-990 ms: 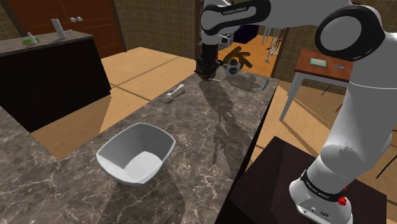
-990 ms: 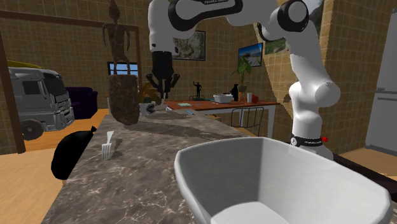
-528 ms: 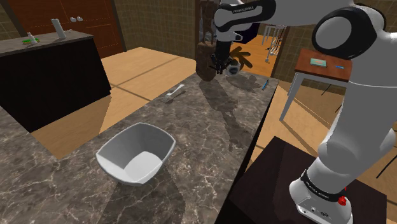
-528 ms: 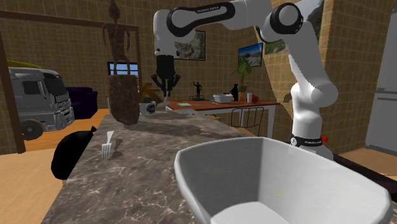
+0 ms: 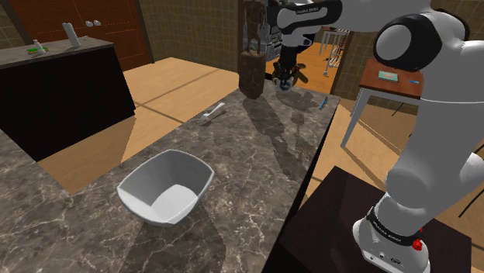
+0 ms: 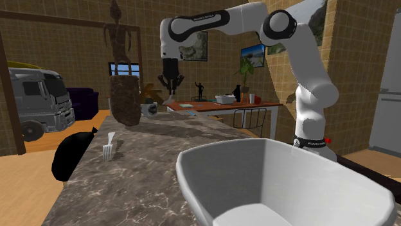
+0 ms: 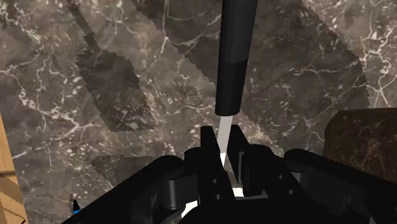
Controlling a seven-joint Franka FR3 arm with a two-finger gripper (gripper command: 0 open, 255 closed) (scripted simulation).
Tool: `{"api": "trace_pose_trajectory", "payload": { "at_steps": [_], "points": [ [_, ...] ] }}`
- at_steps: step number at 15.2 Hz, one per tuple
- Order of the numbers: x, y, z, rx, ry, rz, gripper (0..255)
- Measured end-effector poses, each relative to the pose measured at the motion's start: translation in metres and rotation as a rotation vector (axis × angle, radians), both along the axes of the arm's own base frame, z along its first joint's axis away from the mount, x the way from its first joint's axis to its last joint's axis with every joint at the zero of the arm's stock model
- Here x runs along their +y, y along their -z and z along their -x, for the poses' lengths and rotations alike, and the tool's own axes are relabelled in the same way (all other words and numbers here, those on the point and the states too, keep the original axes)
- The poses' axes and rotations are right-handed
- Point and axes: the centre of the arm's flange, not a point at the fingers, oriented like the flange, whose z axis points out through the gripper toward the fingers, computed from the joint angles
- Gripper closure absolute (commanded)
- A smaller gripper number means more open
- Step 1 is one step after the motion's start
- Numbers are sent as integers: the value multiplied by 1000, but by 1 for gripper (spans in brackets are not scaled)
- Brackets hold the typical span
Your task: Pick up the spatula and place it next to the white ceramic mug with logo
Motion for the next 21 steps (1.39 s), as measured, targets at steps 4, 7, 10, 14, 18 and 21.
{"api": "trace_pose_trajectory", "payload": {
  "at_steps": [4,7,10,14,18,21],
  "points": [
    [-53,-1,10,0,0,0,255],
    [-91,2,13,0,0,0,255],
    [-121,3,16,0,0,0,255],
    [-126,22,18,1,-1,-1,255],
    [-126,42,18,0,-1,0,255],
    [-125,59,19,0,-1,0,255]
  ]
}}
